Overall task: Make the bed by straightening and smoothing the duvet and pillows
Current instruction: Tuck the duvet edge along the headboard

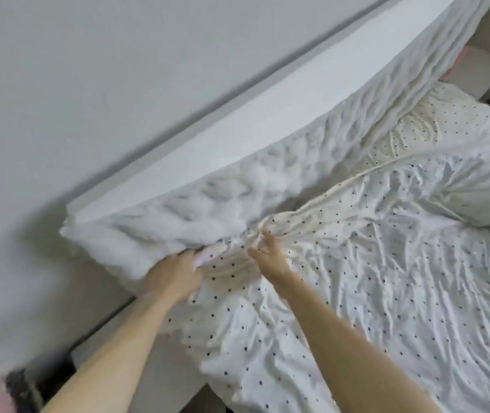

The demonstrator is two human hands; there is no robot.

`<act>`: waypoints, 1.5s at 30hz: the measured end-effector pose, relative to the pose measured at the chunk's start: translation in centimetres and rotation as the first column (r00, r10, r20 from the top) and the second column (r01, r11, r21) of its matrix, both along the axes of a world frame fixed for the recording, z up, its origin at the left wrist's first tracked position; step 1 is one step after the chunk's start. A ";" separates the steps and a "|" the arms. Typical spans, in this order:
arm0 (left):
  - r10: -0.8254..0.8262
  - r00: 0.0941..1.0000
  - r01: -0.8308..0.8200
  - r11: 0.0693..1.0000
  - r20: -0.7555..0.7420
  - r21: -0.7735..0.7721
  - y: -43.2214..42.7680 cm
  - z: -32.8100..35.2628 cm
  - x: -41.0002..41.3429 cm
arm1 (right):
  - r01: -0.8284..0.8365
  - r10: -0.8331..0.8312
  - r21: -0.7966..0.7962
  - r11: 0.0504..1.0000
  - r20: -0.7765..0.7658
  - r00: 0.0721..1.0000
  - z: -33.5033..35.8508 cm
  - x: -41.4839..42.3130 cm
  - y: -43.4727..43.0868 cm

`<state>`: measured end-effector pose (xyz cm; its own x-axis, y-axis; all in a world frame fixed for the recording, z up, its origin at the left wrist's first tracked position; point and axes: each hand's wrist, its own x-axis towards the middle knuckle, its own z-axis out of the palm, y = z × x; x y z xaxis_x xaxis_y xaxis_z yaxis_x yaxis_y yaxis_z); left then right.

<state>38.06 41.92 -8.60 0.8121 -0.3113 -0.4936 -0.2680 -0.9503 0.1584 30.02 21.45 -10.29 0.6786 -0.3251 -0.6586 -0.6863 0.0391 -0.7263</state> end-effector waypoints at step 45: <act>-0.344 0.937 0.300 0.879 -0.058 -0.372 -38.4 -13.3 5.9 | 0.193 -0.324 -0.505 0.841 -0.185 0.928 -10.5 3.2 -33.6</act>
<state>43.95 3.50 -21.95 0.5790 -0.7165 -0.3891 -0.5075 -0.6902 0.5157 33.26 -12.19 -20.81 0.3565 -0.7784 -0.5166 -0.8612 -0.0594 -0.5048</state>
